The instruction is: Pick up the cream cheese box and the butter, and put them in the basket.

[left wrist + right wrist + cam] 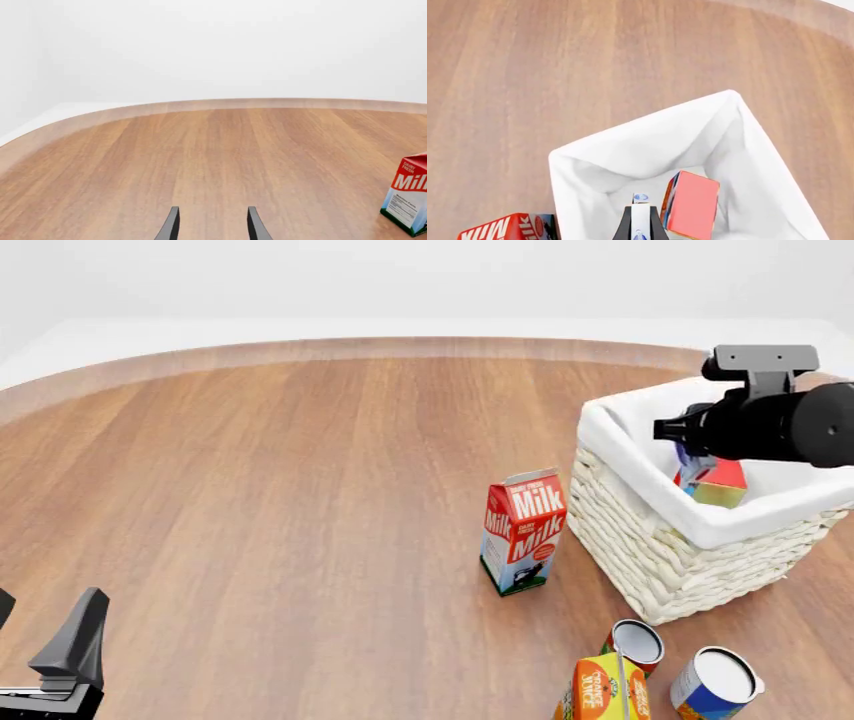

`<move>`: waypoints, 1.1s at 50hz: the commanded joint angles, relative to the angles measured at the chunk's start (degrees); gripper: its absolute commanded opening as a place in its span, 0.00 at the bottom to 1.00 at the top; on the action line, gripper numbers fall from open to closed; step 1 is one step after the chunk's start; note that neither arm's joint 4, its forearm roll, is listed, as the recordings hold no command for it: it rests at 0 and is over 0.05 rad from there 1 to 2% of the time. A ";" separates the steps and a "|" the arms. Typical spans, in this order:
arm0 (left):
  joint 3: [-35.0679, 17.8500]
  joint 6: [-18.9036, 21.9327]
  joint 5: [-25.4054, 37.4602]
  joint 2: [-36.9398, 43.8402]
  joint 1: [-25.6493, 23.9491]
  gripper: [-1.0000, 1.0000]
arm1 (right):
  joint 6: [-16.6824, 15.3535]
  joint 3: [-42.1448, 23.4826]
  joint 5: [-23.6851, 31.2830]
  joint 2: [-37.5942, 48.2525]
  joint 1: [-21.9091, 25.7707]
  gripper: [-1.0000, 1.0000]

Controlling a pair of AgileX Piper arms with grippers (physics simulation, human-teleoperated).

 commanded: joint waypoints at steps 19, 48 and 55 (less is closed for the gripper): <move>0.00 0.00 0.00 0.00 0.00 1.00 | -0.72 0.20 -0.93 0.90 -0.67 0.00; 0.00 0.00 0.00 0.00 0.00 1.00 | -3.29 -3.70 5.50 -6.29 2.56 1.00; 0.00 0.00 0.00 0.00 0.00 1.00 | -5.04 -5.73 9.31 -11.11 4.35 1.00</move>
